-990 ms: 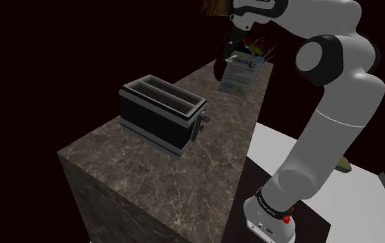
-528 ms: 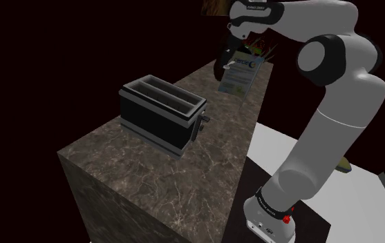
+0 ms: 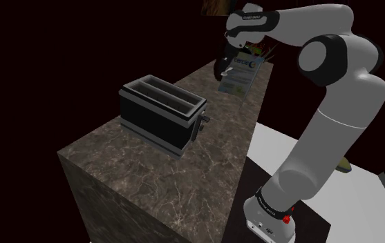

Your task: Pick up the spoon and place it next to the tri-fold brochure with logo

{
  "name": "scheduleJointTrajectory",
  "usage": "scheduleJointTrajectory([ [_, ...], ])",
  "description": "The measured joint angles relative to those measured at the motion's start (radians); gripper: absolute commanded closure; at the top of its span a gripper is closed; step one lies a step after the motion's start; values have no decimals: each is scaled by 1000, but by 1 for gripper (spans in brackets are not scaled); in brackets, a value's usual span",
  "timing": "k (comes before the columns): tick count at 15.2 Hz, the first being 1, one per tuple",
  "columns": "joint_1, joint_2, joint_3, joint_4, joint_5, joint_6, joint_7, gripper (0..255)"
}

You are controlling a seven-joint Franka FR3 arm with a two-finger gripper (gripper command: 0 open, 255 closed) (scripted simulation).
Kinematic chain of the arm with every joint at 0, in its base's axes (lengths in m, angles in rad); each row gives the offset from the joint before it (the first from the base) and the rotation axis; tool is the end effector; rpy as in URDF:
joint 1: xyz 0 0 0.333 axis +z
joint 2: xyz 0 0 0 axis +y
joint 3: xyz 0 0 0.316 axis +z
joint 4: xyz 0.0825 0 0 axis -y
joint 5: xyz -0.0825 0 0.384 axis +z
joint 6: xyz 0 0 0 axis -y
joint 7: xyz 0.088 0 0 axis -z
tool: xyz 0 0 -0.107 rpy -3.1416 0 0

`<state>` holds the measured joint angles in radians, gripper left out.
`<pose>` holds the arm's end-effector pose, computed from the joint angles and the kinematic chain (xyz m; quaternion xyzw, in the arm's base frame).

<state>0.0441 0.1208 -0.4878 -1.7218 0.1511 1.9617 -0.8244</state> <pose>0.5603 -0.2413 0.5257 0.9825 0.1683 0.0797 0.0046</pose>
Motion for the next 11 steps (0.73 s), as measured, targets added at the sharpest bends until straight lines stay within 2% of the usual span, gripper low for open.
scheduleJointTrajectory([
  [11,-2,29,4,-118,26,142,-28,255],
])
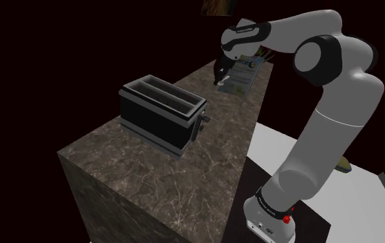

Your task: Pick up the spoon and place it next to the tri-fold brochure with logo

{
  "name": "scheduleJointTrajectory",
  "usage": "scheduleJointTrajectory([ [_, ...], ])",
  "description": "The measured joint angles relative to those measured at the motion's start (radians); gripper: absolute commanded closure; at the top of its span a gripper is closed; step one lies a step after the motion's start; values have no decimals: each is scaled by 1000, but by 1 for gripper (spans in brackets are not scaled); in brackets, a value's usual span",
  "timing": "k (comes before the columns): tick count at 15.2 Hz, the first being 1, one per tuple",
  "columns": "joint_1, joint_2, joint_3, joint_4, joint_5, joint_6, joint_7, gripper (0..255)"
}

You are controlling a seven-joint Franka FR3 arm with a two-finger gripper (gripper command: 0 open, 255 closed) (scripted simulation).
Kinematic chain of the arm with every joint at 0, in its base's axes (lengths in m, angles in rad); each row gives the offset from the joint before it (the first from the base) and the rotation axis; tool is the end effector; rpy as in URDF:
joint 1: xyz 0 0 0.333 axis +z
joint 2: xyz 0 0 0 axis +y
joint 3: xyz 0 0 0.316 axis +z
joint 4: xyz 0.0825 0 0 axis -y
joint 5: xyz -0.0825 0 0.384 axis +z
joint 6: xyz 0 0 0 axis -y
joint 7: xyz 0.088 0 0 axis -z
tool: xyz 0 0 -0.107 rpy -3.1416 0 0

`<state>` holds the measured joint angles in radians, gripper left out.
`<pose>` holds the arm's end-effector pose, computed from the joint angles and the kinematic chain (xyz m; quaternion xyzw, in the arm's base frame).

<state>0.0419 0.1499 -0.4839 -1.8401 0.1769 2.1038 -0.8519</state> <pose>0.5608 -0.2427 0.4660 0.9825 0.1683 0.0797 0.0046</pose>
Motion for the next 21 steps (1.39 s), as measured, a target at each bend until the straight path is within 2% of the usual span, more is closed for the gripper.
scheduleJointTrajectory([
  [21,-20,121,28,-143,103,245,-84,255],
])
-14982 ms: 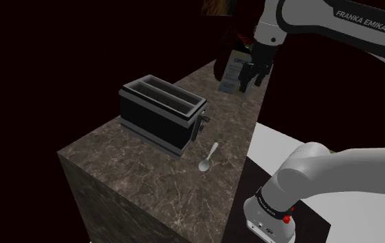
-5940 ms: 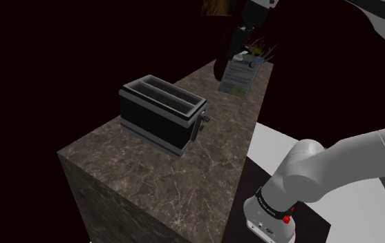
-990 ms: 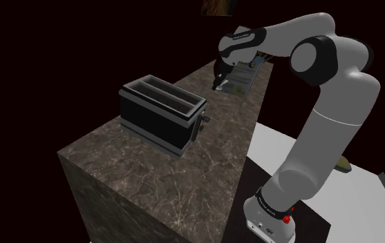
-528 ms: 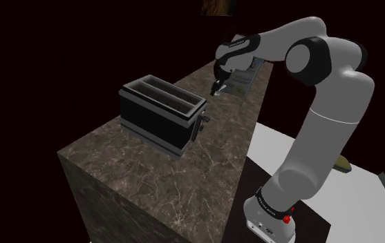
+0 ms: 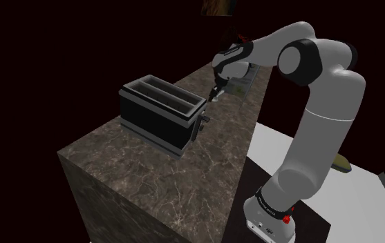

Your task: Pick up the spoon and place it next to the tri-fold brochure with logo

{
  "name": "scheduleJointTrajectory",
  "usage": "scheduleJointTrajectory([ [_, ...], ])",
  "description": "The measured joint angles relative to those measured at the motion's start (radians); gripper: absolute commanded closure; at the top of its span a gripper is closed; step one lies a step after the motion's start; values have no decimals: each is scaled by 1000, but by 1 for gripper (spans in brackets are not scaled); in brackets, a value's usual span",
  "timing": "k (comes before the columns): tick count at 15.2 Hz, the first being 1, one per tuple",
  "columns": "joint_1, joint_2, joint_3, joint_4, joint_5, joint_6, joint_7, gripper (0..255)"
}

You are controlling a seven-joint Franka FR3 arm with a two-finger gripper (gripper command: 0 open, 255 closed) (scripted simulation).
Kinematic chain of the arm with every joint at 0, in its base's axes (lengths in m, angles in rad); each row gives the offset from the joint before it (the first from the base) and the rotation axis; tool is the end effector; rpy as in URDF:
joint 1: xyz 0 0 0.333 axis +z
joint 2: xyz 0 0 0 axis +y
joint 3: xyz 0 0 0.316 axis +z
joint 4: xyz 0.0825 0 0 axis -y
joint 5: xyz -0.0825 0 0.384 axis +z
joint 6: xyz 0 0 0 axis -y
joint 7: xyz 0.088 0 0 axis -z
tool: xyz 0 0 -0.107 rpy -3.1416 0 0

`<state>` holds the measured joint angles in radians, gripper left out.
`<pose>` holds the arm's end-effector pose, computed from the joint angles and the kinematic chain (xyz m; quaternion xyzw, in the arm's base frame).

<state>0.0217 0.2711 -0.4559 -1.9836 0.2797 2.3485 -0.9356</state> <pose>0.5611 -0.2431 0.3545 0.9825 0.1682 0.0797 0.0045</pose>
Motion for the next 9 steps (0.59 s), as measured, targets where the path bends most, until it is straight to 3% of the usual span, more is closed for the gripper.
scheduleJointTrajectory([
  [8,-2,12,5,-10,11,21,-7,255],
  [9,-2,12,5,-10,11,21,-7,0],
])
